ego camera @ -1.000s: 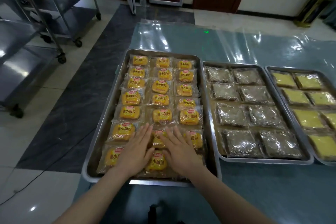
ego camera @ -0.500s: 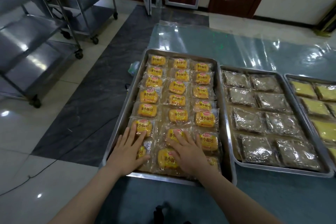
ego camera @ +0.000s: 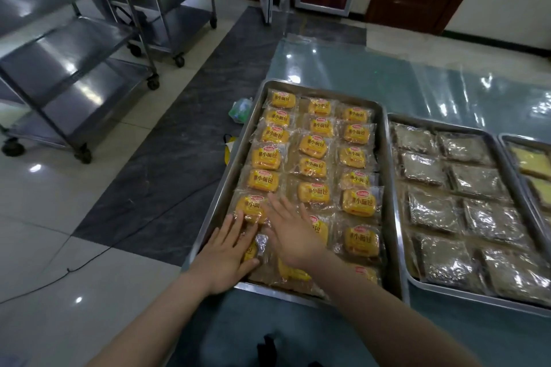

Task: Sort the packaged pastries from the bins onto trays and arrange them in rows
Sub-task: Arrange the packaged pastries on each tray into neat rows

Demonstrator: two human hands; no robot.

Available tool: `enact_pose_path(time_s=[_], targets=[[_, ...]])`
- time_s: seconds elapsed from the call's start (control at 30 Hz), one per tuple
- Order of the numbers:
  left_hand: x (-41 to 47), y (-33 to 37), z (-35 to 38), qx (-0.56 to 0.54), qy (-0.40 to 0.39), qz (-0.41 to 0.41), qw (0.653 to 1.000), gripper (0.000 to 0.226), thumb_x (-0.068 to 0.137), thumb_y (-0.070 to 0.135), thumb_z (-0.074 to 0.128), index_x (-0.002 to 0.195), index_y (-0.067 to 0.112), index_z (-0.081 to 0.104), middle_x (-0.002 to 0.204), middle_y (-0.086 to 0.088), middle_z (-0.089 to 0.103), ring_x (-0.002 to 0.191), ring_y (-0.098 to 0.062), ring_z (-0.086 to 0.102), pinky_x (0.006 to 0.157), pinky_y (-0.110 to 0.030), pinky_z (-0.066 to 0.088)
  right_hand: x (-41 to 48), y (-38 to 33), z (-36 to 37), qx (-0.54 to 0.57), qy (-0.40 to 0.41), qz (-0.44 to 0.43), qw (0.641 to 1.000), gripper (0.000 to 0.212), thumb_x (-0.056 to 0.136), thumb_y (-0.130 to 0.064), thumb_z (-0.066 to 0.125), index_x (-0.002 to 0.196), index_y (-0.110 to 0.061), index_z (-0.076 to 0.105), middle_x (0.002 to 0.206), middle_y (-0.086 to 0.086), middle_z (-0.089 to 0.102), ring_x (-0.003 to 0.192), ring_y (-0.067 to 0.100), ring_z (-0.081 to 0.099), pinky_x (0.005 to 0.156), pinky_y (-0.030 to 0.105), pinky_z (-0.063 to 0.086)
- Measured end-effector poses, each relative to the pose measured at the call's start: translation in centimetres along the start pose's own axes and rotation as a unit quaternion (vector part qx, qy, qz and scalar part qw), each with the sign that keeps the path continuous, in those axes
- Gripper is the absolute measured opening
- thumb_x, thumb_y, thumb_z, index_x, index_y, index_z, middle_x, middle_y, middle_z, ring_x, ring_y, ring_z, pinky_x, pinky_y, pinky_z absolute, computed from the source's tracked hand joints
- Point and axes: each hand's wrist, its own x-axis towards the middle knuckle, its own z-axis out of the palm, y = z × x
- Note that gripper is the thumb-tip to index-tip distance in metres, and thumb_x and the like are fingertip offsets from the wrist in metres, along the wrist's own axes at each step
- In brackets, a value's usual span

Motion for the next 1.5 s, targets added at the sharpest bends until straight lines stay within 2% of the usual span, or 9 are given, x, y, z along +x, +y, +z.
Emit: enact_pose_path(time_s=[0.2, 0.5, 0.67, 0.77, 1.0, 1.1, 1.27, 1.37, 1.5], targets=[[-1.2, 0.3, 0.1, 0.020, 0.002, 0.007, 1.000, 0.077, 0.092, 0.064, 0.019, 0.143, 0.028, -0.025, 0.145, -0.002, -0.039, 0.133, -0.018, -0.037, 0.110, -0.033, -0.012, 2.5, -1.2, -0.7, 0.012, -0.070, -0.041, 0.997, 0.056, 0.103, -0.033, 0.029, 0.153, -0.028, 0.003, 0.159, -0.005, -0.010, 0.146, 0.018, -0.008, 0.118, 0.039, -0.001], [-1.7, 0.4, 0.0, -0.047, 0.061, -0.009, 0.997, 0.089, 0.091, 0.062, 0.031, 0.142, 0.015, -0.026, 0.149, -0.001, -0.033, 0.137, -0.012, -0.029, 0.112, -0.023, -0.011, 1.6, -2.0, 1.0, 0.027, -0.082, -0.045, 0.995, 0.067, 0.097, -0.024, 0.036, 0.153, -0.028, 0.000, 0.159, -0.008, -0.011, 0.146, 0.018, -0.011, 0.117, 0.041, 0.000], [-1.6, 0.7, -0.2, -0.081, 0.096, -0.030, 0.992, 0.083, 0.093, 0.059, 0.028, 0.141, 0.018, -0.025, 0.148, 0.004, -0.034, 0.137, -0.008, -0.028, 0.111, -0.022, -0.010, 0.7, -0.2, 0.4, 0.058, 0.005, -0.030, 0.998, 0.064, 0.098, -0.026, 0.036, 0.153, -0.026, 0.003, 0.158, -0.009, -0.007, 0.145, 0.012, -0.011, 0.118, 0.036, -0.002], [-0.5, 0.8, -1.2, -0.101, 0.124, -0.021, 0.987, 0.081, 0.093, 0.057, 0.031, 0.140, 0.023, -0.026, 0.149, 0.008, -0.033, 0.138, -0.007, -0.026, 0.112, -0.024, -0.008, 0.5, 2.4, -0.5, 0.046, 0.065, 0.033, 0.996, 0.064, 0.096, -0.026, 0.035, 0.152, -0.027, 0.005, 0.157, -0.010, -0.006, 0.144, 0.013, -0.013, 0.118, 0.037, -0.004], [5.7, 1.0, -4.2, -0.073, 0.148, 0.002, 0.986, 0.069, 0.096, 0.049, 0.034, 0.144, 0.035, -0.014, 0.154, 0.003, -0.021, 0.141, -0.012, -0.016, 0.114, -0.030, -0.003, 1.5, 7.2, -2.0, 0.080, 0.093, 0.150, 0.981, 0.061, 0.093, -0.007, 0.041, 0.148, -0.027, 0.025, 0.160, -0.006, 0.004, 0.146, 0.016, -0.003, 0.110, 0.030, -0.002], [8.9, 1.3, -5.2, -0.042, 0.123, 0.006, 0.992, 0.064, 0.097, 0.051, 0.030, 0.146, 0.039, -0.009, 0.156, -0.003, -0.014, 0.142, -0.019, -0.014, 0.114, -0.035, -0.004, 1.9, 7.9, -1.8, 0.062, 0.043, 0.118, 0.990, 0.055, 0.100, -0.022, 0.036, 0.150, -0.031, 0.015, 0.159, -0.005, -0.004, 0.144, 0.020, -0.014, 0.110, 0.034, -0.007], [10.8, 1.3, -3.5, 0.051, 0.084, -0.015, 0.995, 0.065, 0.089, 0.067, 0.012, 0.138, 0.045, -0.025, 0.151, -0.006, -0.031, 0.137, -0.032, -0.029, 0.115, -0.052, -0.006, 1.4, 7.3, 0.0, 0.000, -0.006, 0.094, 0.996, 0.067, 0.098, -0.051, 0.028, 0.152, -0.027, -0.004, 0.152, 0.000, -0.031, 0.133, 0.028, -0.038, 0.112, 0.047, -0.012], [10.4, 1.0, -2.4, 0.070, 0.094, -0.013, 0.993, 0.067, 0.081, 0.071, -0.001, 0.138, 0.045, -0.026, 0.149, -0.006, -0.034, 0.136, -0.032, -0.031, 0.114, -0.053, -0.007, 1.7, 6.5, 0.9, -0.002, -0.015, 0.099, 0.995, 0.080, 0.095, -0.056, 0.032, 0.149, -0.022, -0.016, 0.150, 0.004, -0.037, 0.131, 0.031, -0.042, 0.108, 0.045, -0.019], [10.2, 0.9, -2.2, 0.077, 0.097, -0.009, 0.992, 0.067, 0.082, 0.069, -0.002, 0.139, 0.043, -0.023, 0.150, -0.006, -0.032, 0.136, -0.032, -0.030, 0.114, -0.052, -0.009, 2.4, 5.7, 1.2, -0.029, -0.017, 0.112, 0.993, 0.084, 0.094, -0.060, 0.031, 0.148, -0.019, -0.020, 0.149, 0.008, -0.037, 0.133, 0.035, -0.038, 0.109, 0.048, -0.019]])
